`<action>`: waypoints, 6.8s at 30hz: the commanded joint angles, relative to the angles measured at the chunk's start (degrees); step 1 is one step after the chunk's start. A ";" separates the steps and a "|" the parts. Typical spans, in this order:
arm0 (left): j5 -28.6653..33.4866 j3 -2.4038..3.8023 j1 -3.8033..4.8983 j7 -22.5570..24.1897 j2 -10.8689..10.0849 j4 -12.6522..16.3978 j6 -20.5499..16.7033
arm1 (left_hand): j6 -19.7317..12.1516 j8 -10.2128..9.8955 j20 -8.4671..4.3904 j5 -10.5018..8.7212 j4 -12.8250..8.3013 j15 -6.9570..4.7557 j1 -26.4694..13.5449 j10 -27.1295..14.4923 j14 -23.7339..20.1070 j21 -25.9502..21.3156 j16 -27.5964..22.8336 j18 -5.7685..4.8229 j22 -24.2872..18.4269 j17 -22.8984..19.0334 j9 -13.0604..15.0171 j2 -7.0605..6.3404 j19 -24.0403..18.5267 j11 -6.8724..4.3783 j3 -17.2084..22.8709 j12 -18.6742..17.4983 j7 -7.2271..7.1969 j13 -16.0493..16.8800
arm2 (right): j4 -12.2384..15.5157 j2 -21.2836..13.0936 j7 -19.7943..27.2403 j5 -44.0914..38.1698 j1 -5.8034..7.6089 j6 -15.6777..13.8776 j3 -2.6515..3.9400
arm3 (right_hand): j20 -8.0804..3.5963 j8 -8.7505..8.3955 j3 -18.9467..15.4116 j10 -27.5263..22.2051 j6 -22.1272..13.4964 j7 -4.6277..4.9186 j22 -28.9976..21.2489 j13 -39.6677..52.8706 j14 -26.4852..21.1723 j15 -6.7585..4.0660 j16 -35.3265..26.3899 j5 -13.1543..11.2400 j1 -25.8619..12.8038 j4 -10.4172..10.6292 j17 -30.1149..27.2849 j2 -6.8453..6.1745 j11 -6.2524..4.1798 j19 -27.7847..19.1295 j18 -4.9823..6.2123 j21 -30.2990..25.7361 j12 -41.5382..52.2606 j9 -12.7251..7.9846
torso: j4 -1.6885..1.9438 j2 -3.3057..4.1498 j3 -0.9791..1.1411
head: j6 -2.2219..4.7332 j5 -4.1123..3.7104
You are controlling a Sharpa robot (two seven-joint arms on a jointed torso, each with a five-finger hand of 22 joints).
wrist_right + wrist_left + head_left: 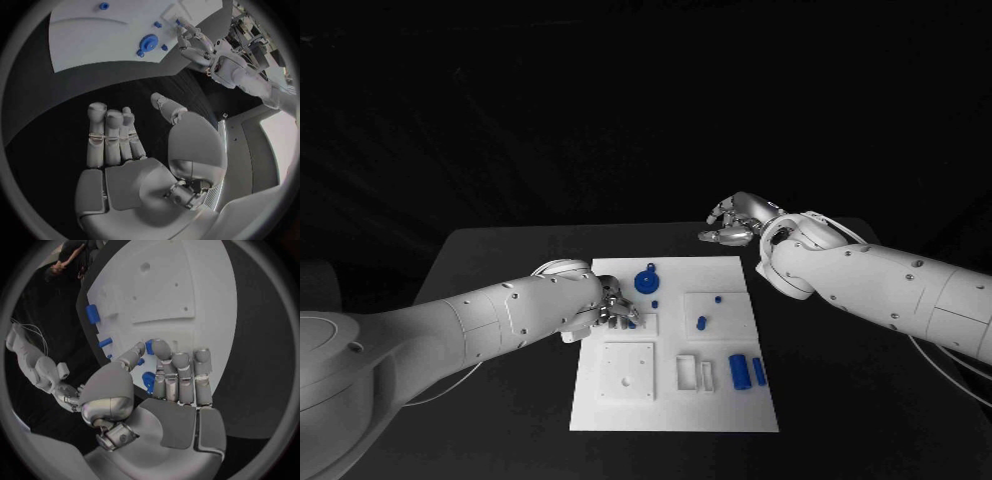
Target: Assemble the parts on the task board
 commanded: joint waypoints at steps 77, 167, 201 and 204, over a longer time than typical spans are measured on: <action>-1.20 5.48 2.50 2.38 3.85 -16.48 2.23 | -10.45 -7.15 -5.89 -0.33 6.95 2.49 -0.57 -4.33 -3.20 -2.34 -2.40 -0.06 0.63 -2.03 -7.32 -4.35 -2.46 3.34 0.41 -2.44 3.84 -1.53 | 1.70 -1.18 0.30 -0.20 0.16 -0.19 0.12 | -0.31 0.06 -0.28 -0.39 -0.28 0.55 1.04 -0.30 -0.16 -0.29 0.34 0.39 -0.24 0.04 -0.11 0.39 0.10 0.16 3.97 -0.33 0.49 -0.16 | -0.59 1.36 -0.45 | 2.80 0.15; 2.86 5.47 0.85 5.72 5.45 -20.36 2.83 | -8.95 -5.35 -5.34 -0.15 -3.38 2.57 8.22 -4.19 -3.35 -2.07 -2.00 -0.18 0.98 -2.09 -11.14 11.63 -3.11 3.30 -1.22 -2.12 3.74 -1.49 | 1.92 -0.56 0.09 -0.53 0.59 0.06 0.47 | -0.34 0.14 -0.22 -0.38 -0.19 0.55 1.05 -0.54 -0.11 -0.28 0.39 0.37 -0.18 0.06 -0.17 0.39 0.10 0.23 3.97 -0.34 0.66 -0.18 | -0.81 2.09 -0.76 | 2.28 -0.22; 6.99 5.73 3.33 3.50 -5.97 -1.26 -9.61 | -2.24 2.71 -6.33 1.19 -7.44 0.91 7.32 -0.44 -0.13 -1.33 -1.09 -0.18 0.92 -2.19 -7.02 13.80 -0.19 0.76 -0.35 -1.83 0.94 -2.07 | 1.38 -1.33 0.20 -0.30 0.58 0.46 0.46 | -0.33 0.16 -0.23 -0.40 -0.19 0.55 1.05 -0.62 -0.12 -0.29 0.39 0.37 -0.26 0.13 -0.19 0.38 0.10 0.23 3.97 -0.35 0.71 -0.19 | 0.05 1.18 -0.68 | 2.29 0.10; 6.99 5.70 3.40 3.11 -8.04 2.15 -11.03 | -2.03 2.87 -6.46 1.45 -7.50 0.76 7.33 0.02 0.38 -1.20 -1.21 -0.10 0.90 -2.31 -7.01 13.58 0.23 0.63 -0.15 -1.98 0.82 -2.17 | 1.21 -1.31 0.27 -0.21 0.56 0.49 0.46 | -0.33 0.16 -0.22 -0.40 -0.19 0.55 1.05 -0.63 -0.12 -0.29 0.39 0.38 -0.26 0.14 -0.20 0.40 0.10 0.23 3.97 -0.36 0.72 -0.19 | 0.27 0.84 -0.66 | 2.06 0.09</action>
